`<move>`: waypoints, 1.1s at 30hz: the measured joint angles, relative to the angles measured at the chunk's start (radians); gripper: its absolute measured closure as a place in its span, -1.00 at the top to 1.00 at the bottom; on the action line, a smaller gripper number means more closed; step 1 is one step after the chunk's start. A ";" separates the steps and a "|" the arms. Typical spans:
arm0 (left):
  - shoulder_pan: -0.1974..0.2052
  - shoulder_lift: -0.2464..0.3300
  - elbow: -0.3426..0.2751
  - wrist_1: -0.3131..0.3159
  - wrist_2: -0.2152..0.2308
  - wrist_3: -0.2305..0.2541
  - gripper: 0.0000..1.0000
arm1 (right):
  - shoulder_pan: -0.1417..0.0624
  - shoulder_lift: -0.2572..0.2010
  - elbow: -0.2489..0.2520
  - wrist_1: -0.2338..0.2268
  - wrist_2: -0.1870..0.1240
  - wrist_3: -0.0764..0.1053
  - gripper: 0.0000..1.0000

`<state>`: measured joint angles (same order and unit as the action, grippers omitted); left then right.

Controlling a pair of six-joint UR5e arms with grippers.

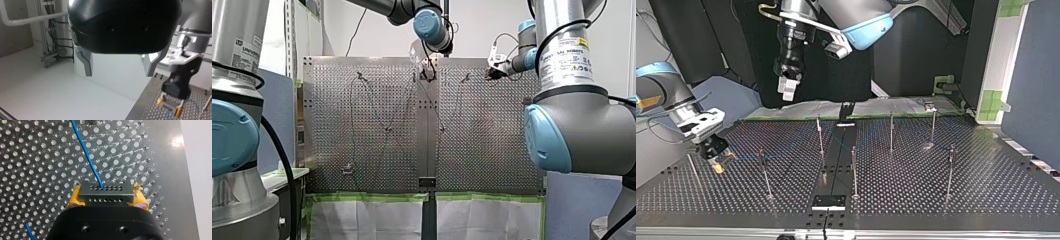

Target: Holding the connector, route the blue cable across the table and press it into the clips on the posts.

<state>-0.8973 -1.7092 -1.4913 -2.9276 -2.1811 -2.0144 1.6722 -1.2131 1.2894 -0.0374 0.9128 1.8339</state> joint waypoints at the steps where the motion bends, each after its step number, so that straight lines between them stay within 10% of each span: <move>1: -0.007 0.000 -0.007 0.008 -0.007 -0.007 1.00 | 0.000 0.000 0.000 0.000 0.000 0.000 -1.00; 16: -0.127 0.011 -0.149 0.149 -0.108 -0.149 1.00 | 0.003 0.000 0.000 0.000 0.002 0.000 -1.00; 33: -0.030 -0.161 -0.326 0.327 -0.053 -0.189 1.00 | 0.005 0.001 0.000 0.001 0.002 0.000 -1.00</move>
<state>-0.9275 -1.8703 -1.8174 -2.6008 -2.2336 -2.2035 1.6775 -1.2121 1.2894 -0.0369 0.9144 1.8334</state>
